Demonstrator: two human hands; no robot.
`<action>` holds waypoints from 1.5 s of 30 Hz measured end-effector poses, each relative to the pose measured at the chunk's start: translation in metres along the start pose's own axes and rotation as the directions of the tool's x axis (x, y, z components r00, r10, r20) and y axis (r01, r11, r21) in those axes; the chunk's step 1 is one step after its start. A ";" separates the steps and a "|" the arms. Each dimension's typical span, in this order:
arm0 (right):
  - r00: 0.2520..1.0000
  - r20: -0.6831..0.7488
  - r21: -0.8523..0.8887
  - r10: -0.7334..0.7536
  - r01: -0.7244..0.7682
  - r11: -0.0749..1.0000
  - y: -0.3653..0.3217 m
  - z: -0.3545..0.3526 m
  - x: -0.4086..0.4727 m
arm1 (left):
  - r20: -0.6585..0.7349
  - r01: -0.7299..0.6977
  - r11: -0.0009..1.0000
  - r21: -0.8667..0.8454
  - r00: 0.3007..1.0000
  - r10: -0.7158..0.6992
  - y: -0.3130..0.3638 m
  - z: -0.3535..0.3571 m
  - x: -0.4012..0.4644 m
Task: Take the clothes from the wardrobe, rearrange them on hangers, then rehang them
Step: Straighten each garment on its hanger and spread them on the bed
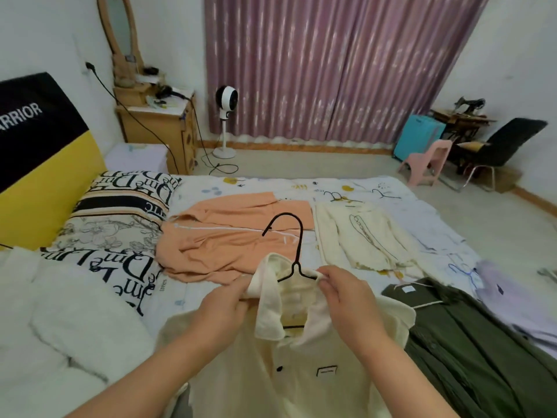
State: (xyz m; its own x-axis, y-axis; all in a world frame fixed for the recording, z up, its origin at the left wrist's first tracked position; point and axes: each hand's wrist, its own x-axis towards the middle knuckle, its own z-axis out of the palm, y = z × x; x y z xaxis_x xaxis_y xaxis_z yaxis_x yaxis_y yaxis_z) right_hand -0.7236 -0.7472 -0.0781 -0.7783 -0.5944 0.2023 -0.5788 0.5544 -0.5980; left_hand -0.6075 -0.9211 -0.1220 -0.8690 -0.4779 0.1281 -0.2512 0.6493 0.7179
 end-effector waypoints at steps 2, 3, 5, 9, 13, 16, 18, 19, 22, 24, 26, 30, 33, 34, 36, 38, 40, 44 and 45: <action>0.998 -0.046 -0.049 -0.031 0.029 0.998 -0.013 -0.016 -0.023 | -0.013 -0.064 0.997 -0.031 0.998 0.064 0.015 -0.010 -0.018; 0.996 -0.078 -0.068 -0.034 0.028 0.997 -0.019 -0.024 -0.034 | -0.004 -0.092 0.995 -0.029 0.996 0.092 0.024 -0.014 -0.027; 0.986 -0.166 -0.088 -0.026 0.012 0.996 -0.027 -0.040 -0.055 | 0.045 -0.141 0.990 -0.010 0.989 0.141 0.042 -0.023 -0.042; 0.938 -0.346 -0.099 0.025 -0.063 0.993 -0.030 -0.073 -0.097 | 0.139 -0.294 0.949 0.111 0.950 0.278 0.070 -0.034 -0.061; 0.893 -0.441 -0.055 0.087 -0.123 0.991 -0.018 -0.116 -0.135 | 0.257 -0.394 0.885 0.248 0.908 0.332 0.107 -0.037 -0.070; 0.849 -0.520 -0.011 0.098 -0.121 0.993 -0.003 -0.152 -0.165 | 0.277 -0.505 0.824 0.258 0.856 0.437 0.145 -0.025 -0.076; 0.827 -0.552 -0.003 0.109 -0.132 0.991 0.011 -0.175 -0.188 | 0.292 -0.577 0.773 0.265 0.812 0.506 0.173 -0.010 -0.081; 0.818 -0.563 0.005 0.124 -0.146 0.989 0.020 -0.187 -0.200 | 0.298 -0.609 0.741 0.283 0.790 0.536 0.188 -0.001 -0.085; 0.796 -0.579 0.043 0.175 -0.185 0.982 0.052 -0.227 -0.237 | 0.267 -0.665 0.681 0.306 0.747 0.609 0.236 0.032 -0.101; 0.800 -0.566 0.043 0.198 -0.211 0.977 0.074 -0.256 -0.261 | 0.232 -0.678 0.684 0.268 0.735 0.638 0.269 0.058 -0.113; 0.812 -0.541 0.042 0.220 -0.236 0.971 0.098 -0.287 -0.284 | 0.202 -0.699 0.674 0.238 0.714 0.670 0.302 0.085 -0.125; 0.811 -0.537 0.026 0.232 -0.259 0.966 0.145 -0.349 -0.332 | 0.163 -0.729 0.663 0.172 0.685 0.710 0.362 0.140 -0.145; 0.814 -0.531 -0.054 0.237 -0.311 0.949 0.179 -0.387 -0.365 | 0.139 -0.736 0.666 0.124 0.677 0.723 0.398 0.181 -0.161; 0.813 -0.526 -0.093 0.250 -0.347 0.933 0.191 -0.398 -0.374 | 0.139 -0.736 0.668 0.114 0.677 0.722 0.408 0.193 -0.166; 0.788 -0.544 -0.120 0.287 -0.412 0.903 0.211 -0.415 -0.389 | 0.175 -0.746 0.659 0.100 0.665 0.726 0.426 0.218 -0.175; 0.743 -0.593 -0.107 0.309 -0.453 0.885 0.229 -0.429 -0.400 | 0.247 -0.766 0.636 0.095 0.637 0.730 0.443 0.243 -0.179; 0.704 -0.634 -0.101 0.319 -0.485 0.869 0.247 -0.441 -0.405 | 0.320 -0.770 0.635 0.060 0.617 0.719 0.459 0.266 -0.177; 0.666 -0.666 -0.104 0.336 -0.529 0.842 0.286 -0.464 -0.401 | 0.427 -0.780 0.625 0.024 0.573 0.699 0.488 0.304 -0.161; 0.662 -0.667 -0.103 0.342 -0.536 0.838 0.296 -0.470 -0.398 | 0.458 -0.788 0.616 0.016 0.554 0.696 0.495 0.313 -0.154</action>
State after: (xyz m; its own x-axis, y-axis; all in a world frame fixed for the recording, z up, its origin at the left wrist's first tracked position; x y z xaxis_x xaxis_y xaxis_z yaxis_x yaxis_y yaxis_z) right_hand -0.6996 -0.0732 0.0288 -0.8752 0.1847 0.4472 -0.0930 0.8429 -0.5300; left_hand -0.7311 -0.3407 -0.0009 -0.8510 0.4580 0.2571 0.5227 0.7860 0.3301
